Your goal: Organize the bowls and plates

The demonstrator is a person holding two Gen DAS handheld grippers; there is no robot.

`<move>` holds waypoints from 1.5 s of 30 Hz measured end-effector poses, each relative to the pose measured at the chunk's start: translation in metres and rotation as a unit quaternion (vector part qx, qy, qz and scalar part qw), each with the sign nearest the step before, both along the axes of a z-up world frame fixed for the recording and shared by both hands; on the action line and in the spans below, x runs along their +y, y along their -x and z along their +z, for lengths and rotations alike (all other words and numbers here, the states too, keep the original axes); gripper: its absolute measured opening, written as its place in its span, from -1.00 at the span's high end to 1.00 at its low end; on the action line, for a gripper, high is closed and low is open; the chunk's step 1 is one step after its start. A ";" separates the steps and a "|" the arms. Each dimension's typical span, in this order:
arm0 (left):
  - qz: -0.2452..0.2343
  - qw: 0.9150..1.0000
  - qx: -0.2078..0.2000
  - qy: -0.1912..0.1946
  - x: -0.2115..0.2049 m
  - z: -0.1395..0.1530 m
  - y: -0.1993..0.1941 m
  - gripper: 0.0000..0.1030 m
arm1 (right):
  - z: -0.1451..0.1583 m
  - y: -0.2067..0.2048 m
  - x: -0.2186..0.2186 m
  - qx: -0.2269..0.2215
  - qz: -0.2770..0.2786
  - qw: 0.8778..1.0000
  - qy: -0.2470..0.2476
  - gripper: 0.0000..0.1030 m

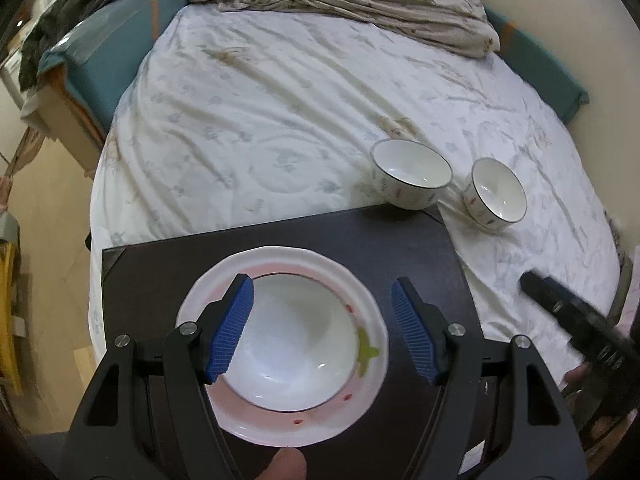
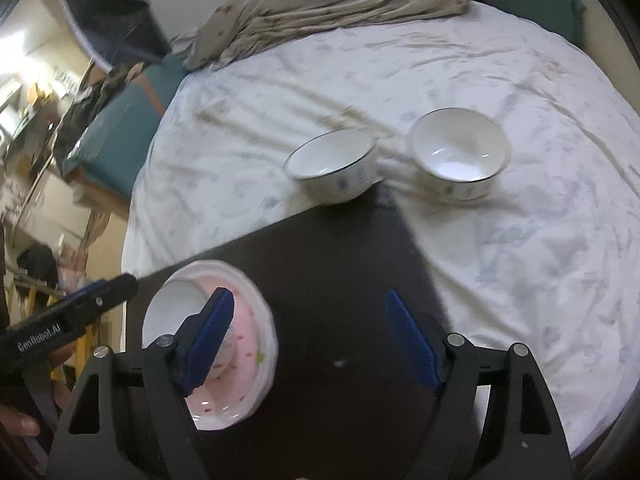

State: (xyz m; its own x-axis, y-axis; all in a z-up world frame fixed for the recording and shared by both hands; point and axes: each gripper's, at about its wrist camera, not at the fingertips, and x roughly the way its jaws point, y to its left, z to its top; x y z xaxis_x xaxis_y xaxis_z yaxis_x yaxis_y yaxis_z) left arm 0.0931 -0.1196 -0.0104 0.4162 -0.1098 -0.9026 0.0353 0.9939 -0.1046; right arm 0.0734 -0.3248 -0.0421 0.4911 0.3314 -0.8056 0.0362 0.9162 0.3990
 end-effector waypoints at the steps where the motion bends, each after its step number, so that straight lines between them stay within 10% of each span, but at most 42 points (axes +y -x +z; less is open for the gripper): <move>1: -0.001 1.000 0.003 0.000 -0.007 0.001 -0.003 -0.32 | 0.002 -0.001 -0.008 -0.001 -0.007 1.000 -0.004 -0.58; 6: 0.012 1.000 0.007 0.006 -0.031 0.001 -0.014 -0.88 | 0.010 -0.013 -0.048 0.003 -0.046 0.999 0.014 -0.58; 17: -0.015 0.999 0.001 -0.028 -0.092 -0.012 -0.054 -0.89 | 0.001 -0.054 -0.123 0.029 -0.121 0.992 0.014 -0.58; 25: -0.017 0.998 0.049 0.023 -0.126 -0.049 -0.091 -0.87 | -0.037 -0.077 -0.150 0.080 -0.164 0.983 -0.035 -0.58; 45: -0.054 0.993 0.097 0.043 -0.212 -0.113 -0.149 0.27 | -0.090 -0.125 -0.165 0.151 -0.195 0.969 -0.026 0.26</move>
State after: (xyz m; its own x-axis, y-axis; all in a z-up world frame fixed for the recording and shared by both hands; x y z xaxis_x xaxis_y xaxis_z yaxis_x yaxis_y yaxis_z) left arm 0.2420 -0.3319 -0.1230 0.2168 -0.2246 -0.9500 0.1117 0.9725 -0.2045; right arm 0.1984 -0.4899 -0.1323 0.3311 0.2126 -0.9194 0.4989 0.7876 0.3617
